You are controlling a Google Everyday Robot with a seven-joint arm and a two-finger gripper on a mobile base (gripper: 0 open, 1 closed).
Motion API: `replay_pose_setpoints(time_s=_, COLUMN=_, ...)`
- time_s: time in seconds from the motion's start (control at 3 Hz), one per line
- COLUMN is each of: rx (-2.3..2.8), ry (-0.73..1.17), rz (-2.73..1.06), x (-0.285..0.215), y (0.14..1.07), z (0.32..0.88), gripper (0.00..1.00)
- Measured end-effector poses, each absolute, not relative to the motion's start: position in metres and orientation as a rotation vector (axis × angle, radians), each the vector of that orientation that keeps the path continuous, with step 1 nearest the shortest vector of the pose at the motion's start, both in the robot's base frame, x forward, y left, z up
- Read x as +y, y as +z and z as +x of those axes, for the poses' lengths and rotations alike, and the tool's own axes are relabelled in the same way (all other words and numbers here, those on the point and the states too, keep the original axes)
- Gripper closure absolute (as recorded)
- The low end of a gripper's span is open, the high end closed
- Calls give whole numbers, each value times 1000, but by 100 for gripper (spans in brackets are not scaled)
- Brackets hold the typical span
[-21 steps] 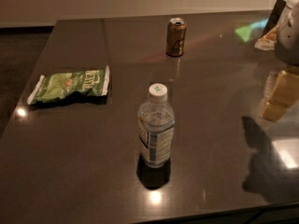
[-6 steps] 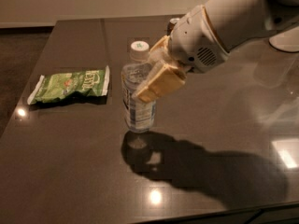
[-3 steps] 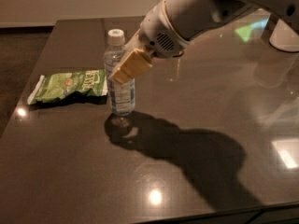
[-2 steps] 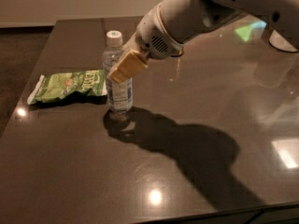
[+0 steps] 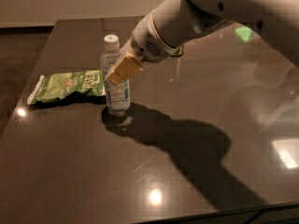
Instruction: Move blue plastic bottle near green jalapeno chip bag
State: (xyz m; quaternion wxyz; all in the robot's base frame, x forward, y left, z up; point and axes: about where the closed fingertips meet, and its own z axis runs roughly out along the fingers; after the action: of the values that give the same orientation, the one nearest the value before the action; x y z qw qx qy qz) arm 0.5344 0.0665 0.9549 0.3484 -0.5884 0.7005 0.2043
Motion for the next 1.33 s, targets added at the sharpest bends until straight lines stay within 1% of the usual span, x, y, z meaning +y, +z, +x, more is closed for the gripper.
replay_pose_setpoints(time_s=1.0, rx=1798, ry=514, rz=-1532, x=73, y=958, z=533, gripper=12)
replay_pose_setpoints(time_s=1.33, rx=1795, ry=513, rz=-1535, x=74, y=959, z=531, gripper=0)
